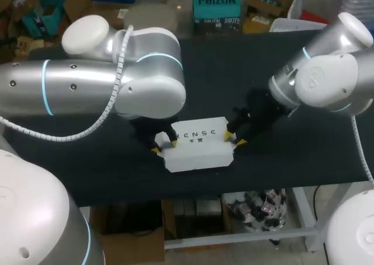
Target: Assemble the packaging by folding the flat box into shape, placing the metal phone stand inside, and closing the box properly
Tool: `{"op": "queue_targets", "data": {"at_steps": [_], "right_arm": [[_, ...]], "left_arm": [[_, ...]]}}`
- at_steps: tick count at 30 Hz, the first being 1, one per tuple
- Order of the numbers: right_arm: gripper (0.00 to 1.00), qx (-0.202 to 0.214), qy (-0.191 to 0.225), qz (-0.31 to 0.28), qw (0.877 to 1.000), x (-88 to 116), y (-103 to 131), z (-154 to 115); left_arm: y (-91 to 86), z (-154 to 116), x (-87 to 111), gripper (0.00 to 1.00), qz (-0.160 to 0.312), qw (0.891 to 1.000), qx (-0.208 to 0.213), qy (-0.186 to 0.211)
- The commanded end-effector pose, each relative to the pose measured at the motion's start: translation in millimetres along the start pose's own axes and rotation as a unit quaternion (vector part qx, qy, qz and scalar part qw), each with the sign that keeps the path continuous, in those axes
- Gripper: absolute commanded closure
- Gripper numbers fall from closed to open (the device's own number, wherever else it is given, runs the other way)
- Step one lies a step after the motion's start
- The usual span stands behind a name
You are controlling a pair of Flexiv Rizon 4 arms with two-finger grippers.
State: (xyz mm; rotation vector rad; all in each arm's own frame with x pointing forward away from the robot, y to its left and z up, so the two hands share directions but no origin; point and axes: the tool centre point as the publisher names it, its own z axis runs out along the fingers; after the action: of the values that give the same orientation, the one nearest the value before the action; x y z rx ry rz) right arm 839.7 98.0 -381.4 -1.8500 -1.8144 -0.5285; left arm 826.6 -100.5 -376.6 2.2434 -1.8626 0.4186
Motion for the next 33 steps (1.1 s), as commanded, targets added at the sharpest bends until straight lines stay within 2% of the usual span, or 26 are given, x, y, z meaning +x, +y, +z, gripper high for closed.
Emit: {"op": "queue_targets", "data": {"at_steps": [1, 9, 23, 33], "right_arm": [[0.55, 0.003, 0.001, 0.000, 1.000, 0.7, 1.4, 0.5], [0.56, 0.003, 0.001, 0.000, 1.000, 0.7, 1.4, 0.5], [0.52, 0.003, 0.001, 0.000, 1.000, 0.7, 1.4, 0.5], [0.58, 0.003, 0.001, 0.000, 1.000, 0.7, 1.4, 0.5]], "left_arm": [[-0.8, 6.6, 0.5, 0.51, 0.000, 1.000, -0.001, -0.001], [-0.8, 6.6, 0.5, 0.54, 0.000, 1.000, -0.001, -0.001], [-0.8, 6.6, 0.5, 0.50, 0.000, 1.000, -0.001, -0.001], [-0.8, 6.6, 0.5, 0.51, 0.000, 1.000, -0.001, -0.001]]}}
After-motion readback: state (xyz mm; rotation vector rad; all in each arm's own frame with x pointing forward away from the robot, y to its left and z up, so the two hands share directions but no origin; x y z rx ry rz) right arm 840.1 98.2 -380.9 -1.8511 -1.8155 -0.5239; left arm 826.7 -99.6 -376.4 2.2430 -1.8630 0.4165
